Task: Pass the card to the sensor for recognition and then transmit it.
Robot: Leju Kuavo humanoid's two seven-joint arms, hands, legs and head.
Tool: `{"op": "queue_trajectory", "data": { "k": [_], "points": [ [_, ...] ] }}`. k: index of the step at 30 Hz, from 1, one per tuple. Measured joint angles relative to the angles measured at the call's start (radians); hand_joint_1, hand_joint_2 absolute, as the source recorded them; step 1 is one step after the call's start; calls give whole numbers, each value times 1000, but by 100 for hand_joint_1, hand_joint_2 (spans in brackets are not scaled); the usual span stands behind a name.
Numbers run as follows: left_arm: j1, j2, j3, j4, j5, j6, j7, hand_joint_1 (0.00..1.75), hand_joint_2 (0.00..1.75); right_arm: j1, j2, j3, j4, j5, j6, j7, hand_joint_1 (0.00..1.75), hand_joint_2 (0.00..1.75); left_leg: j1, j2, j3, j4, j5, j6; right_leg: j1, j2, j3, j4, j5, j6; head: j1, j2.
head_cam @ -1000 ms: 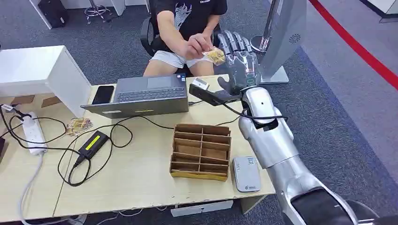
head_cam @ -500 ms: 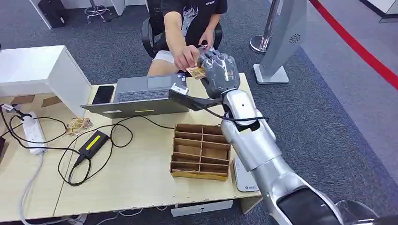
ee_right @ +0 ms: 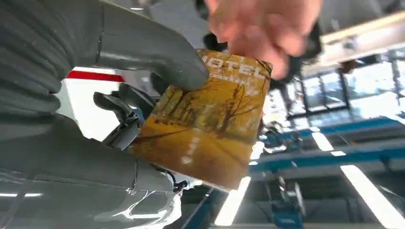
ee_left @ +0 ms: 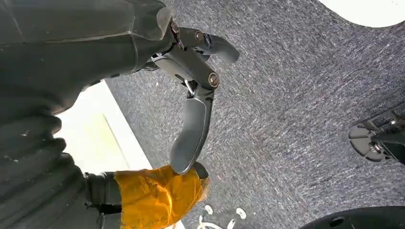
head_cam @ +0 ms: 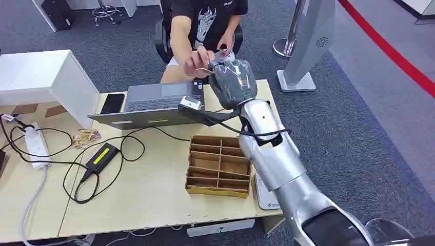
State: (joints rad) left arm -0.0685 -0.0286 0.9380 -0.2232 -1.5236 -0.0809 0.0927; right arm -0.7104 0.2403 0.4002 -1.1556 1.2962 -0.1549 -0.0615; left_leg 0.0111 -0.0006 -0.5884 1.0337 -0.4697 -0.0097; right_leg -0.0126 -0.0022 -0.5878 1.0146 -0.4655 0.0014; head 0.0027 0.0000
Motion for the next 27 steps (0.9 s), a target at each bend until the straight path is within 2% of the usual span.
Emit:
{"op": "queue_trajectory", "data": {
  "k": [5, 10, 14, 21, 27],
  "points": [
    [3, -1, 3, 0, 9, 7, 5, 0, 175, 120, -45, 29, -182, -37, -15, -44, 175, 175, 0, -1, -1, 0, -1, 0, 0, -1, 0, -1, -1, 0, 0, 0],
    [13, -3, 27, 0, 37, 26, 14, 0, 175, 287, -134, 39, -383, -104, -61, -99, 175, 175, 0, -1, -1, 0, -2, 1, 0, -1, 0, -2, -1, 1, 0, 0],
    [22, -8, 53, 0, 56, 40, 26, 0, 175, 418, -202, 22, -484, -193, -74, -133, 175, 175, 0, -1, -1, 0, -3, 1, 0, -1, 0, -2, -1, 1, 0, 0],
    [28, -19, 100, 0, 78, 59, 37, 0, 175, 614, -291, -70, -550, -246, -53, -153, 175, 175, 0, -1, -1, 0, -4, 0, 0, -1, 0, -2, -2, 1, 0, 0],
    [28, -24, 125, 0, 79, 62, 38, 0, 175, 699, -346, -124, -540, -245, -5, -146, 175, 175, 0, -1, -1, 0, -4, 0, 0, -1, 0, -2, -2, 0, 0, 0]
  ]
}}
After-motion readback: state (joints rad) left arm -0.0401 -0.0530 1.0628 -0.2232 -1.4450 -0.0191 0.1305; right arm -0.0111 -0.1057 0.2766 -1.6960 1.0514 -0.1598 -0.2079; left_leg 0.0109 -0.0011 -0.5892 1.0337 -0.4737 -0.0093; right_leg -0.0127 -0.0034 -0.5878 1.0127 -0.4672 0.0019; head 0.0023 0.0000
